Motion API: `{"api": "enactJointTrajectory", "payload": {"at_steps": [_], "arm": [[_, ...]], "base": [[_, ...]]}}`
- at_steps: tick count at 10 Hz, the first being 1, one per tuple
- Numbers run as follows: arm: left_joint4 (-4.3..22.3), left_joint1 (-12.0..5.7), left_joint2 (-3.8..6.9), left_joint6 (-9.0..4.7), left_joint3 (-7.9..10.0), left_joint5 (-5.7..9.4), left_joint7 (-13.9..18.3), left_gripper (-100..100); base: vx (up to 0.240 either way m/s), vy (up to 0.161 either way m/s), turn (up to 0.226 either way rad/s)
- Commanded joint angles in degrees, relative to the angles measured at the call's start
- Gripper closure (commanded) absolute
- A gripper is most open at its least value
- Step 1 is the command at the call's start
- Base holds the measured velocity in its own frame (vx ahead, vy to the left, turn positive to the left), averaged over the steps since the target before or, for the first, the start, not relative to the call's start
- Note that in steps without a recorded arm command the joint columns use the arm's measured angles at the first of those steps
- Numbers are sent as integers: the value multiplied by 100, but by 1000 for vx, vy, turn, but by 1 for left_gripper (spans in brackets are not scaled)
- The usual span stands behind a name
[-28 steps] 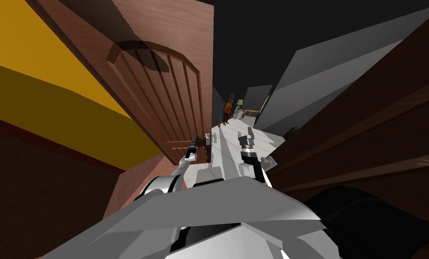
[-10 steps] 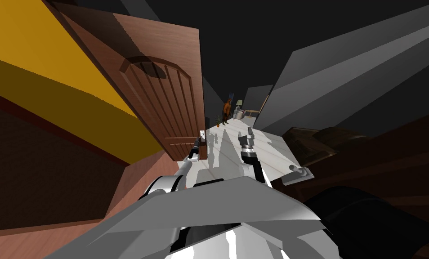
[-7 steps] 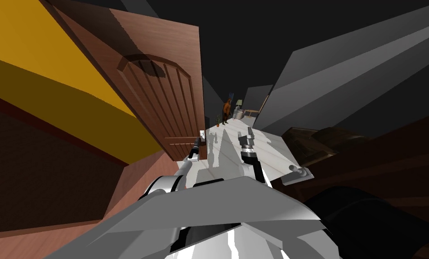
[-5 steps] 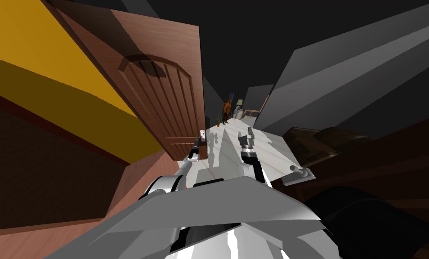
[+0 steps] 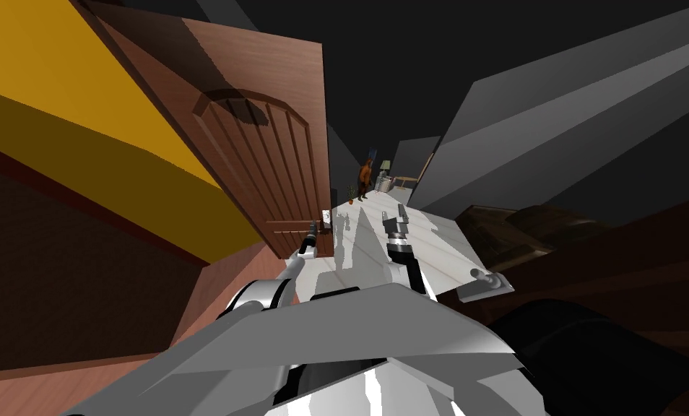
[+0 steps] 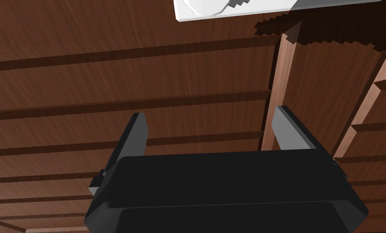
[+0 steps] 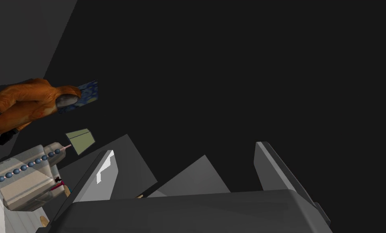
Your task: Push the door open
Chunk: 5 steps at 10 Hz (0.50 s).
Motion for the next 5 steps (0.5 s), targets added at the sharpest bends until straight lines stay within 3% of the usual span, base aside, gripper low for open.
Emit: {"api": "enactJointTrajectory", "payload": {"at_steps": [1,2,3,4,5], "arm": [[-222,123,11,108,-26,-16,3,-100],[-220,121,-160,107,-37,8,-2,-100],[-220,121,-252,107,-38,10,-2,-100],[-253,137,-177,133,-43,3,10,-100],[-245,135,0,130,-31,9,4,-100]], "base": [[25,8,0],[-13,-91,-5],[-51,-131,-15],[17,-5,-30],[98,-30,-27]]}}
